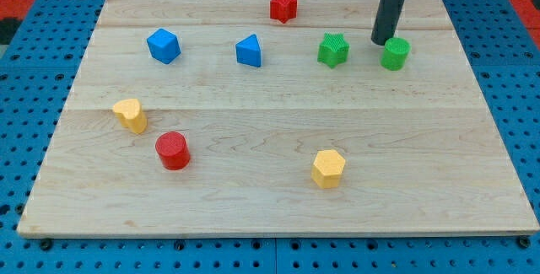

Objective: Push the red star closer to the blue triangle

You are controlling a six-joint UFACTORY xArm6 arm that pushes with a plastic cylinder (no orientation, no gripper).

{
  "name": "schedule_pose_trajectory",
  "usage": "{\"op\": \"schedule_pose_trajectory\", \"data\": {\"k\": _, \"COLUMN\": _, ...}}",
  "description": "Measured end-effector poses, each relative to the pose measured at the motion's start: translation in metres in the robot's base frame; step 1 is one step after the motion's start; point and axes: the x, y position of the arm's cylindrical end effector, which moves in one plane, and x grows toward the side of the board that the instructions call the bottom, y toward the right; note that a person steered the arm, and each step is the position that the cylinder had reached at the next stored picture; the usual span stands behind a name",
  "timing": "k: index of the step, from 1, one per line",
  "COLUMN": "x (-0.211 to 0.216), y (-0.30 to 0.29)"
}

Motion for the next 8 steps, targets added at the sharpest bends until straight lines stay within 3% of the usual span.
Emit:
{"op": "schedule_pose_trajectory", "data": {"k": 3, "x": -0.012, "y": -0.098}}
{"op": "schedule_pose_trajectory", "data": {"k": 4, "x": -0.01, "y": -0.095}}
{"op": "schedule_pose_trajectory", "data": {"k": 6, "x": -0.097, "y": -0.085}}
{"op": "schedule_pose_trajectory", "data": {"k": 7, "x": -0.12, "y": -0.143}}
{"op": "schedule_pose_trajectory", "data": {"k": 8, "x": -0.091, "y": -0.218}}
